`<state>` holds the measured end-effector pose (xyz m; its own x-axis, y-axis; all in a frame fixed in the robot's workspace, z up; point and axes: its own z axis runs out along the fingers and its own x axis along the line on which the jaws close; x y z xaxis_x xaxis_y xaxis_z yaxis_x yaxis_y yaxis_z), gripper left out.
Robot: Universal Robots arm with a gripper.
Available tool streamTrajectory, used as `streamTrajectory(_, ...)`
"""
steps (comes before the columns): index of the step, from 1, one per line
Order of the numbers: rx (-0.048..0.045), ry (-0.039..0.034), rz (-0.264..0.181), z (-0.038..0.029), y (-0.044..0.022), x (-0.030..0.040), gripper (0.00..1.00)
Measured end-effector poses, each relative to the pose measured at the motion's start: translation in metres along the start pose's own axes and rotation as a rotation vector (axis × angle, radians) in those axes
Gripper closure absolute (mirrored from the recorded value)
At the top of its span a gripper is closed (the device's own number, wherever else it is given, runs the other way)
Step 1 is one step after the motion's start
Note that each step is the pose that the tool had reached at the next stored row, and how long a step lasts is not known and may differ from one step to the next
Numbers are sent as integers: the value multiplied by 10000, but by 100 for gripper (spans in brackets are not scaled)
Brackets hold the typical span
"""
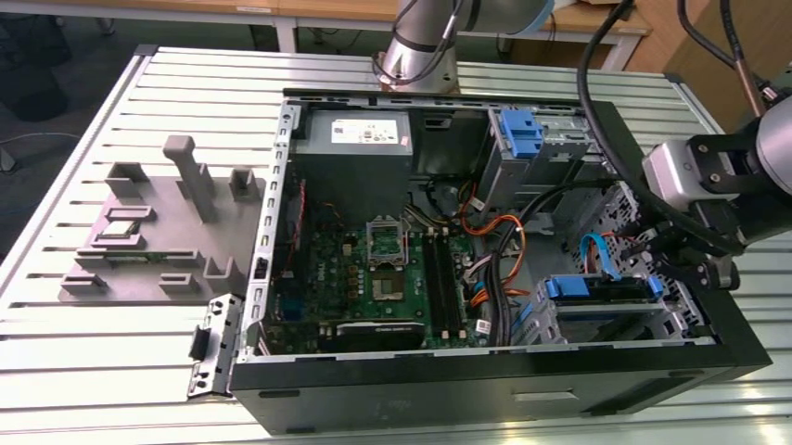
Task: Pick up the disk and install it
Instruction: 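Insert the second disk wire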
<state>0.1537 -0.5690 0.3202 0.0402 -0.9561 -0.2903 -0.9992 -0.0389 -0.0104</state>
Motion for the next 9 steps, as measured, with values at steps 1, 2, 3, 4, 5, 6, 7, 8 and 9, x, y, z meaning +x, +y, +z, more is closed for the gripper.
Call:
streamTrajectory(1, -1, 16, 0, 6, 0, 2, 70)
streamTrajectory(2, -1, 17, 0, 8, 0, 3, 70)
streamTrajectory(3, -2, 17, 0, 9, 0, 3, 70)
streamTrajectory(4, -2, 18, 0, 9, 0, 3, 70)
streamTrajectory(5, -1, 17, 0, 10, 0, 3, 70)
streamTrajectory(6, -1, 15, 0, 11, 0, 4, 70)
streamTrajectory(7, -1, 13, 2, 10, 0, 10, 70)
streamTrajectory(8, -1, 16, 1, 7, 0, 21, 70)
streamTrajectory(9, -1, 16, 2, 8, 1, 33, 70)
